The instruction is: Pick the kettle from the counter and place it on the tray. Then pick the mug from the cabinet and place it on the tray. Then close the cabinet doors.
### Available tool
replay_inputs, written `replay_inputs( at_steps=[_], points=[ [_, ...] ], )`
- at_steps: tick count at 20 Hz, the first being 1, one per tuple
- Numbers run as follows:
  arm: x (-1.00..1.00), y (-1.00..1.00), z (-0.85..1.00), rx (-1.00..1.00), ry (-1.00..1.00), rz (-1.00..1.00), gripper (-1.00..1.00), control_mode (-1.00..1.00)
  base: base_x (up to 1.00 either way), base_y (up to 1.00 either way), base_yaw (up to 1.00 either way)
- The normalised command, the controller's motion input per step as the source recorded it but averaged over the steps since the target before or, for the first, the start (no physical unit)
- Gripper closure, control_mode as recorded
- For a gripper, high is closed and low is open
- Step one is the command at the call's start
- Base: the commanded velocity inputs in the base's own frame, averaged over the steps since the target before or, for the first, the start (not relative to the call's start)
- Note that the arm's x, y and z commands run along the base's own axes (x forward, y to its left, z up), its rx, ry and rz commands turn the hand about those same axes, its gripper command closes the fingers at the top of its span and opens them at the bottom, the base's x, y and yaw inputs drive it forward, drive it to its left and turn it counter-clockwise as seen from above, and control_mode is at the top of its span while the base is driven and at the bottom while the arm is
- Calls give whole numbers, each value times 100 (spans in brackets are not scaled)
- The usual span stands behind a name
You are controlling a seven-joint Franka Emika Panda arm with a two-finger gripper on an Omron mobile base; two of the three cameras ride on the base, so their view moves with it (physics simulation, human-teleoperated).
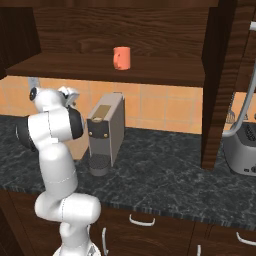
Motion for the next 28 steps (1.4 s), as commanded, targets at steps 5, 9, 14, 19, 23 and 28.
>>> replay_inputs(
  at_steps=[5, 9, 14, 19, 23, 28],
  points=[
    [0, -1, -7, -8, 3, -1, 100, -100, 0, 0, 0],
    [0, -27, -51, -35, 0, -9, 100, -100, 0, 0, 0],
    [0, -14, -26, -23, 0, -5, 100, -100, 0, 0, 0],
    [0, 0, -5, -4, -5, -1, 100, -100, 0, 0, 0],
    [-1, 0, 0, 0, -8, -2, 100, -100, 0, 0, 0],
    [-3, -4, -1, 0, 0, -3, -100, -100, 0, 0, 0]
  ],
)
